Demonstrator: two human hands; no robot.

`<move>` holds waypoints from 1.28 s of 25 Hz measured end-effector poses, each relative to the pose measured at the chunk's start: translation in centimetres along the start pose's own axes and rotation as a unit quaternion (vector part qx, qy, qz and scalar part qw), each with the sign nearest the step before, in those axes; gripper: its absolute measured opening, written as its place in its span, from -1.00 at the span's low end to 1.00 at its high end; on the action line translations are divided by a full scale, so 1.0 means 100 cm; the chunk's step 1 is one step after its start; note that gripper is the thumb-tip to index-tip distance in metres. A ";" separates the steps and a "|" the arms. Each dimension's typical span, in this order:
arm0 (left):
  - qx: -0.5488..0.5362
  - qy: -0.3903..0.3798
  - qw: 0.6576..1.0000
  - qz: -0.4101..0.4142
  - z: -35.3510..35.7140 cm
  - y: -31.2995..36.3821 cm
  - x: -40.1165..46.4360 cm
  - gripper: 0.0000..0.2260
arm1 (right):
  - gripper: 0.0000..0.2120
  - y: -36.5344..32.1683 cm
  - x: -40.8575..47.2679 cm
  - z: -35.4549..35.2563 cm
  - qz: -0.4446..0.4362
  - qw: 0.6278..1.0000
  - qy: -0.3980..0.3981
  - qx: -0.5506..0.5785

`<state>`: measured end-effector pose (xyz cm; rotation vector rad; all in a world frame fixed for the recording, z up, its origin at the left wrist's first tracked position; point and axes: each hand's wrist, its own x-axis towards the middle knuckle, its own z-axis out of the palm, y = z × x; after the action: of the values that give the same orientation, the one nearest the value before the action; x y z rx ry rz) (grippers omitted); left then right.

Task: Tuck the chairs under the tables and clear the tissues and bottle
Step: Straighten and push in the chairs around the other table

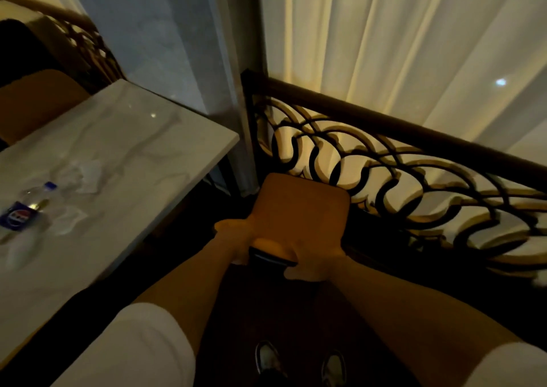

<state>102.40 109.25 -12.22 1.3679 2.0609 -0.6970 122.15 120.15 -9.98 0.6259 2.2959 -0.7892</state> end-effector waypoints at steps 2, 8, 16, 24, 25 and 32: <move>-0.001 0.008 0.999 0.034 0.003 -0.008 0.007 -0.64 | -0.24 -0.011 0.010 0.005 -0.001 0.999 0.032 -0.015; -0.012 0.058 0.992 0.109 0.004 -0.015 0.003 -0.63 | -0.32 -0.016 0.017 0.006 0.007 0.997 0.055 -0.047; -0.029 0.043 0.996 0.069 0.003 -0.010 -0.002 -0.85 | -0.38 -0.021 0.011 0.005 0.025 0.999 0.040 -0.015; -0.114 0.046 0.992 0.004 0.064 0.038 -0.061 -0.83 | -0.42 0.004 -0.010 0.041 -0.088 0.990 -0.033 -0.109; -0.132 0.044 0.990 -0.010 0.069 0.047 -0.071 -0.81 | -0.44 0.005 -0.015 0.042 -0.109 0.986 -0.042 -0.122; -0.227 0.035 0.964 -0.131 0.126 0.129 -0.136 -0.78 | -0.46 0.027 -0.052 0.071 -0.194 0.948 -0.090 -0.235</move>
<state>120.85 96.33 -13.05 0.8835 2.2995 -0.2495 130.21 116.13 -11.93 -0.1130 2.3418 -0.4114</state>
